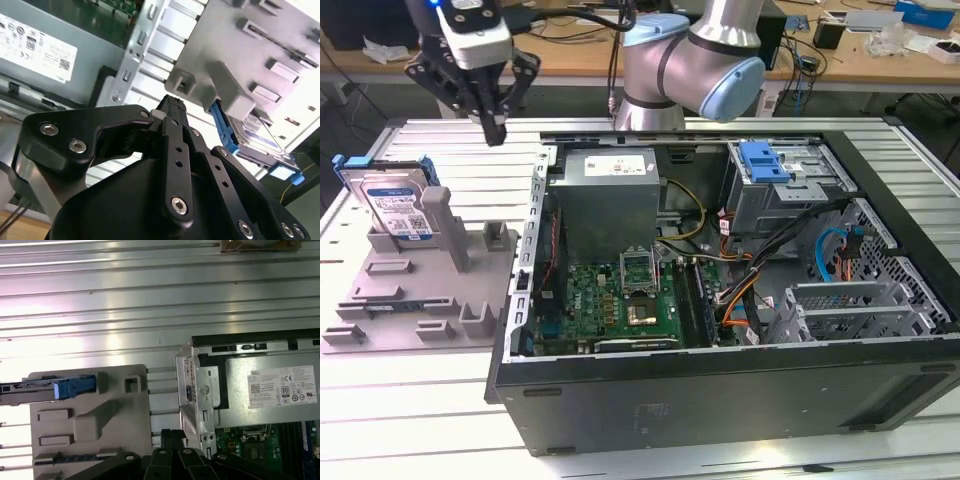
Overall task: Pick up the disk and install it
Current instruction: 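Reach for the disk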
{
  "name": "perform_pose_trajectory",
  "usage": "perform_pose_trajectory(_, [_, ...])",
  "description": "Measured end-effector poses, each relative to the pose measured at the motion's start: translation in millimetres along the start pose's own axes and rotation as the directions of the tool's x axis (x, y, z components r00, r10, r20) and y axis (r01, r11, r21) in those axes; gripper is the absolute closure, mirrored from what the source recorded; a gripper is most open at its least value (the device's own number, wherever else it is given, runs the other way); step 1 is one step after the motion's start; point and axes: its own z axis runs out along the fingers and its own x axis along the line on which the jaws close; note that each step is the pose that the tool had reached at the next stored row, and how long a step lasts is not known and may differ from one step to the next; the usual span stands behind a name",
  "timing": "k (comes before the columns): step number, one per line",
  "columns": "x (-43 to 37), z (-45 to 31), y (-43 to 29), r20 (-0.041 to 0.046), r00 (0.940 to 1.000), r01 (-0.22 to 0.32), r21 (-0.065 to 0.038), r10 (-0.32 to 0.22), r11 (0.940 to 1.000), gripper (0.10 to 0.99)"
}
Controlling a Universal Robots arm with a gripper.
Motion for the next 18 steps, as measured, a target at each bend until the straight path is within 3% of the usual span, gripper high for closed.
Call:
perform_pose_trajectory(5, [22.0, 0.7, 10.0, -0.0001, 1.0, 0.0, 0.0, 0.0, 1.0, 0.98])
perform_pose_trajectory(8, [42.1, 1.5, 18.3, -0.0001, 1.0, 0.0, 0.0, 0.0, 1.0, 0.98])
perform_pose_trajectory(14, [73.4, 2.7, 25.3, 0.0, 1.0, 0.0, 0.0, 0.0, 1.0, 0.98])
perform_pose_trajectory(17, [92.6, 3.3, 29.0, -0.0001, 1.0, 0.0, 0.0, 0.0, 1.0, 0.98])
perform_pose_trajectory(18, [102.4, 3.7, 30.7, 0.0001, 1.0, 0.0, 0.0, 0.0, 1.0, 0.98])
